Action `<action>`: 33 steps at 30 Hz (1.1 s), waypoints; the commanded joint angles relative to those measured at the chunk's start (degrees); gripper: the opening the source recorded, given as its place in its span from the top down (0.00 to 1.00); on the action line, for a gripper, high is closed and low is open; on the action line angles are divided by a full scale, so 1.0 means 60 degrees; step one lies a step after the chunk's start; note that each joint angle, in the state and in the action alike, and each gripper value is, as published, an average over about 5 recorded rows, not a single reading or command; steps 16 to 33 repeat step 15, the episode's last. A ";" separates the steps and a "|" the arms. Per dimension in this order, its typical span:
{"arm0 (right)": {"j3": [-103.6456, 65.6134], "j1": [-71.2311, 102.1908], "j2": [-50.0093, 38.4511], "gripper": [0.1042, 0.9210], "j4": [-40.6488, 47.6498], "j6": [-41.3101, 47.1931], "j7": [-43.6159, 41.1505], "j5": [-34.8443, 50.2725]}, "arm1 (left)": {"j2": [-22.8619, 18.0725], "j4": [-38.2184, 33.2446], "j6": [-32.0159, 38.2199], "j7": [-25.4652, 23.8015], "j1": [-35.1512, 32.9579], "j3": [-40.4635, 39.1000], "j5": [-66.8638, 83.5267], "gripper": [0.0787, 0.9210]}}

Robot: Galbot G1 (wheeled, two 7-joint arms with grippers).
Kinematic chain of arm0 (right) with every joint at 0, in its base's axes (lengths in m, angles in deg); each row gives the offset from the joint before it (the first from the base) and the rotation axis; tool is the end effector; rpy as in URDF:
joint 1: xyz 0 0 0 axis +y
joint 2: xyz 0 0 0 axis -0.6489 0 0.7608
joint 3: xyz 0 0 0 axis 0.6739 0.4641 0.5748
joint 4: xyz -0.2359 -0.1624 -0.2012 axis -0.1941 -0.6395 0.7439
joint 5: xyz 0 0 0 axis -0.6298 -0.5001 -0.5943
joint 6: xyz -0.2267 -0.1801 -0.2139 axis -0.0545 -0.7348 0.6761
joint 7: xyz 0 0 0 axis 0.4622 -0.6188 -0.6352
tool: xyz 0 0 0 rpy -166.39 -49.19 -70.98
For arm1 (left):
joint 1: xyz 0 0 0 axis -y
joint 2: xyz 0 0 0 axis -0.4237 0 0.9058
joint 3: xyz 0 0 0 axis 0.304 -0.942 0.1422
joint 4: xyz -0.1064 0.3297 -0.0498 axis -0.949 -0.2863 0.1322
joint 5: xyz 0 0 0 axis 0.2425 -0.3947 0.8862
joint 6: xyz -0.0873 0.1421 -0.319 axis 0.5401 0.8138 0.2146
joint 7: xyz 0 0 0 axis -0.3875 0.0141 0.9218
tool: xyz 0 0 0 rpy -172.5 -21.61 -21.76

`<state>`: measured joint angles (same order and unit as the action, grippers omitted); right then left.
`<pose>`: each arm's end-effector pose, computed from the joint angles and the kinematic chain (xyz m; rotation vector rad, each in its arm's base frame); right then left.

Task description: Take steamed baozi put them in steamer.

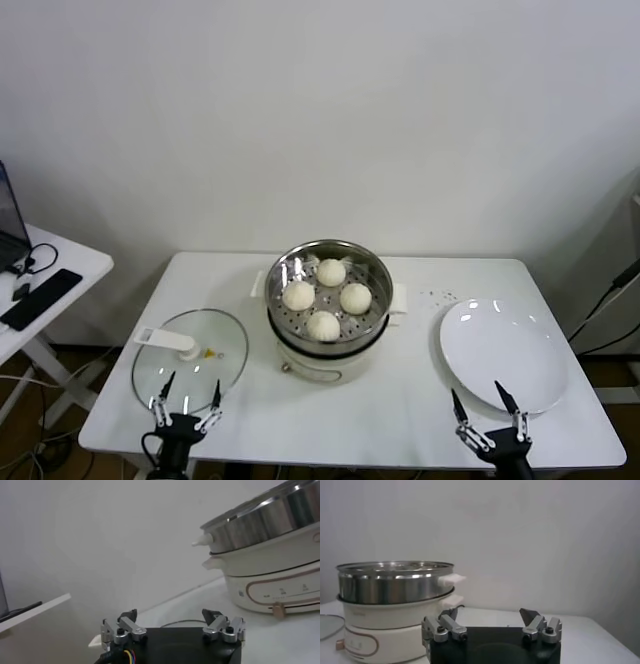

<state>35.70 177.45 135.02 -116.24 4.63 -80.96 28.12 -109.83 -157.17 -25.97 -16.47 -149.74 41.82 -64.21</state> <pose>0.0873 -0.1072 -0.3679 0.2252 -3.0582 0.0310 0.1282 0.0622 -0.4233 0.0096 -2.9917 -0.6376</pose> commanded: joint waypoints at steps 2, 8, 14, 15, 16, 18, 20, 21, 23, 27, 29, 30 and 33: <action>0.0097 0.0331 0.0161 0.12 0.0078 -0.0418 -0.0092 -0.0045 | 0.0014 -0.0077 0.0000 0.0002 -0.0045 -0.0008 0.0036 0.12; 0.0088 0.0415 0.0157 0.12 0.0066 -0.0534 -0.0094 -0.0045 | 0.0013 -0.0163 0.0002 0.0003 -0.0096 -0.0020 0.0035 0.12; 0.0043 0.0475 0.0127 0.12 0.0041 -0.0630 -0.0084 -0.0003 | 0.0011 -0.0227 0.0006 0.0005 -0.0144 -0.0023 0.0031 0.12; 0.0036 0.0480 0.0123 0.12 0.0038 -0.0638 -0.0083 0.0003 | 0.0011 -0.0233 0.0006 0.0005 -0.0148 -0.0023 0.0030 0.12; 0.0036 0.0480 0.0123 0.12 0.0038 -0.0638 -0.0083 0.0003 | 0.0011 -0.0233 0.0006 0.0005 -0.0148 -0.0023 0.0030 0.12; 0.0036 0.0480 0.0123 0.12 0.0038 -0.0638 -0.0083 0.0003 | 0.0011 -0.0233 0.0006 0.0005 -0.0148 -0.0023 0.0030 0.12; 0.0036 0.0480 0.0123 0.12 0.0038 -0.0638 -0.0083 0.0003 | 0.0011 -0.0233 0.0006 0.0005 -0.0148 -0.0023 0.0030 0.12; 0.0036 0.0480 0.0123 0.12 0.0038 -0.0638 -0.0083 0.0003 | 0.0011 -0.0233 0.0006 0.0005 -0.0148 -0.0023 0.0030 0.12; 0.0036 0.0480 0.0123 0.12 0.0038 -0.0638 -0.0083 0.0003 | 0.0011 -0.0233 0.0006 0.0005 -0.0148 -0.0023 0.0030 0.12; 0.0036 0.0480 0.0123 0.12 0.0038 -0.0638 -0.0083 0.0003 | 0.0011 -0.0233 0.0006 0.0005 -0.0148 -0.0023 0.0030 0.12; 0.0036 0.0480 0.0123 0.12 0.0038 -0.0638 -0.0083 0.0003 | 0.0011 -0.0233 0.0006 0.0005 -0.0148 -0.0023 0.0030 0.12; 0.0036 0.0480 0.0123 0.12 0.0038 -0.0638 -0.0083 0.0003 | 0.0011 -0.0233 0.0006 0.0005 -0.0148 -0.0023 0.0030 0.12; 0.0036 0.0480 0.0123 0.12 0.0038 -0.0638 -0.0083 0.0003 | 0.0011 -0.0233 0.0006 0.0005 -0.0148 -0.0023 0.0030 0.12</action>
